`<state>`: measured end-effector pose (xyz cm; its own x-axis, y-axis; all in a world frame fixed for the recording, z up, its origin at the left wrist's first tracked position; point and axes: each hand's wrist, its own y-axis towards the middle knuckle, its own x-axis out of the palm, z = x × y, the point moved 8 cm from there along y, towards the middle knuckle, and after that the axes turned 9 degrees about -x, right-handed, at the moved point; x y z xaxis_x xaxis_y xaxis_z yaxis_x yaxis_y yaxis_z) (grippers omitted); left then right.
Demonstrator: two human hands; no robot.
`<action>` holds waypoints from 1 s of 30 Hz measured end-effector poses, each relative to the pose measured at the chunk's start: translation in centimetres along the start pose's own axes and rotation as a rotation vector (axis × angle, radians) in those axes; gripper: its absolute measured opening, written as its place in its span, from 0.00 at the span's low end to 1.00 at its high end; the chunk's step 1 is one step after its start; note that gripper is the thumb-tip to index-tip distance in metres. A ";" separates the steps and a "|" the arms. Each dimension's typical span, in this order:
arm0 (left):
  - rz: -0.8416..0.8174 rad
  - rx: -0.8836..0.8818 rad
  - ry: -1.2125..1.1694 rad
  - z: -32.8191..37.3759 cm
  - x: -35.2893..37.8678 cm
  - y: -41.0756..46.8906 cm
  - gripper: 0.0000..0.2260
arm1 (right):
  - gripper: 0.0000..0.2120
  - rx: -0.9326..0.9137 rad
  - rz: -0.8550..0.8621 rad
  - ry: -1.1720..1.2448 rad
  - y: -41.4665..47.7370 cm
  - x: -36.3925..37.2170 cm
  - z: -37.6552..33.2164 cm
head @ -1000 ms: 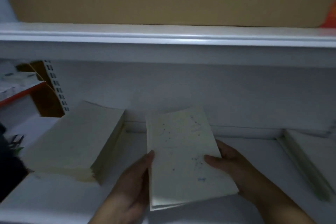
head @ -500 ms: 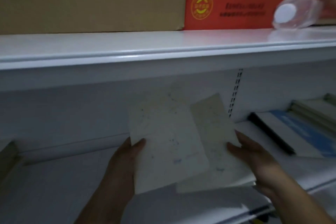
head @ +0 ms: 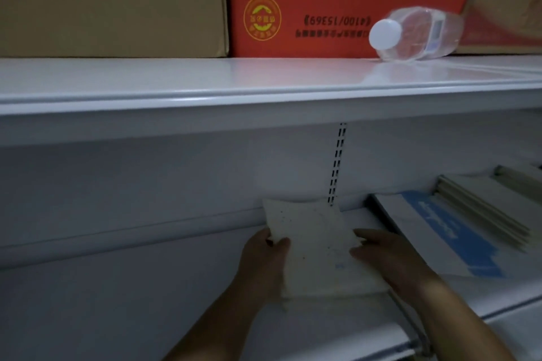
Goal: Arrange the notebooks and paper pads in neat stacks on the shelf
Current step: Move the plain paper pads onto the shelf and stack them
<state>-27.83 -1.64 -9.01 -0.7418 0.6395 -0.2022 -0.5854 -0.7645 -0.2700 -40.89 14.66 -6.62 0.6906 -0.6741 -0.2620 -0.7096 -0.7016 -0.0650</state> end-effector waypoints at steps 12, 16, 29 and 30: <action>0.104 0.139 0.371 -3.8 -16.2 -4.8 0.09 | 0.12 -0.223 0.122 -0.471 2.8 5.6 -0.6; 0.361 0.246 0.405 -3.5 -25.7 -7.9 0.10 | 0.14 -0.374 -0.073 -0.263 -0.9 19.1 -6.8; 0.750 0.225 0.968 -7.4 -51.0 -15.6 0.10 | 0.16 -0.037 -0.693 0.057 -8.2 58.9 -12.6; 0.683 0.293 0.947 -7.6 -50.5 -15.6 0.10 | 0.18 -0.035 -0.685 0.025 -8.2 59.6 -12.8</action>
<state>21.26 -21.34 -1.77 -0.4646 -0.1925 -0.8643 -0.3083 -0.8798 0.3617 7.89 -22.74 -9.35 0.9854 -0.0801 -0.1504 -0.1066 -0.9784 -0.1769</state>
